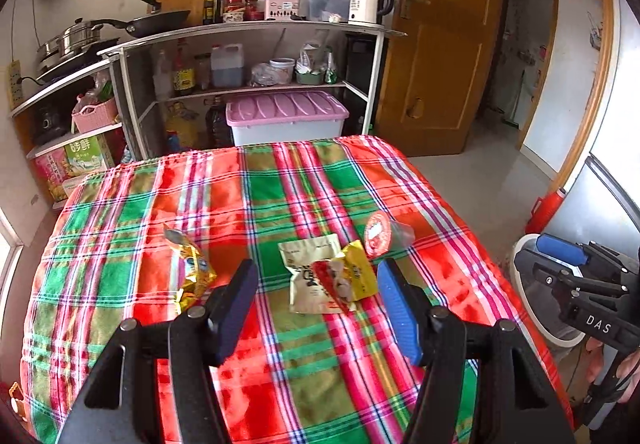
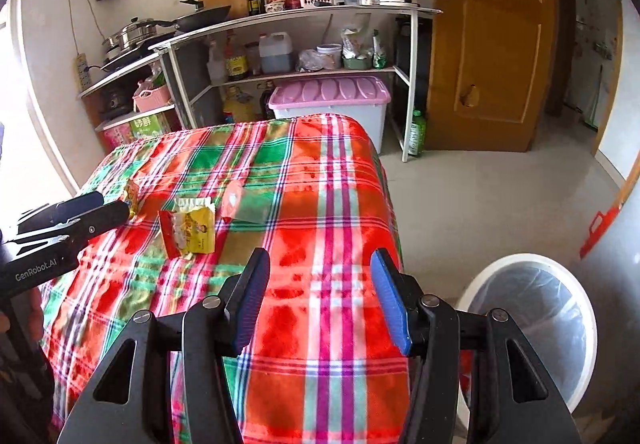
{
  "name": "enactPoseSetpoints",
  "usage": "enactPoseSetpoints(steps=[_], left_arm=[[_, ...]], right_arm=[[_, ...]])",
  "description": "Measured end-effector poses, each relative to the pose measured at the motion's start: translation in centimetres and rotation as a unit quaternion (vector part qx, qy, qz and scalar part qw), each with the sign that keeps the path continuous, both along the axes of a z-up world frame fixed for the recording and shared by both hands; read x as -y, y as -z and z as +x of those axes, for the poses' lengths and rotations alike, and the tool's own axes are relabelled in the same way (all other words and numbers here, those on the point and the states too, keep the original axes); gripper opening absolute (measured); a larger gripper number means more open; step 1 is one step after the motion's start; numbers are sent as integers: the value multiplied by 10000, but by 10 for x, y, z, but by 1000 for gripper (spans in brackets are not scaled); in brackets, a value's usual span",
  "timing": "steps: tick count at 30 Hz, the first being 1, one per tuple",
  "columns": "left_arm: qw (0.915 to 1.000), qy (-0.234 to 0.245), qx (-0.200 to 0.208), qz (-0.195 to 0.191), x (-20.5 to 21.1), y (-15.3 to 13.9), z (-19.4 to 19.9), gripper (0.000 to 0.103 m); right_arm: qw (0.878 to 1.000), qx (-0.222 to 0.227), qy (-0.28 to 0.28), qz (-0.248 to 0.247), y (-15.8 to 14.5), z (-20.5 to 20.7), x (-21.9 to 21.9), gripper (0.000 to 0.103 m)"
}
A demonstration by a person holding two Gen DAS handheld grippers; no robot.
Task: Collect trash
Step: 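Move both tools back from the bin to the table, then grasp the clear plastic cup with the right tool while the left grasps the gold snack bag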
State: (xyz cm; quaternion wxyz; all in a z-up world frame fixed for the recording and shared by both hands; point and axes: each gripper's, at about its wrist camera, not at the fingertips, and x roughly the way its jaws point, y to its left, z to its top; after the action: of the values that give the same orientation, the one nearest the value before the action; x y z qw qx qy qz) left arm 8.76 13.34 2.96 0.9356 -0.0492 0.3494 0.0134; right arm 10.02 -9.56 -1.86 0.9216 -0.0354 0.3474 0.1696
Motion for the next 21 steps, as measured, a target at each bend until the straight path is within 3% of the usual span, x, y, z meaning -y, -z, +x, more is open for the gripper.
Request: enactPoseSetpoints(steps=[10,14,17,21], left_arm=[[9990,-449,-6,15,-57,4,5,68],[9981,-519,-154,-283,-80,15,12,70],[9971,-618,-281,-333,-92,24,17,71],[9960,-707,-387,-375,-103,34,25,73]], right_arm=[[9988,-344,-293,168,1,39,-59,54],[9985,-381,-344,183,7,55,-78,54],[9971,-625,-308,296,17,71,-86,55],[9976,-634,-126,229,26,84,-95,58]])
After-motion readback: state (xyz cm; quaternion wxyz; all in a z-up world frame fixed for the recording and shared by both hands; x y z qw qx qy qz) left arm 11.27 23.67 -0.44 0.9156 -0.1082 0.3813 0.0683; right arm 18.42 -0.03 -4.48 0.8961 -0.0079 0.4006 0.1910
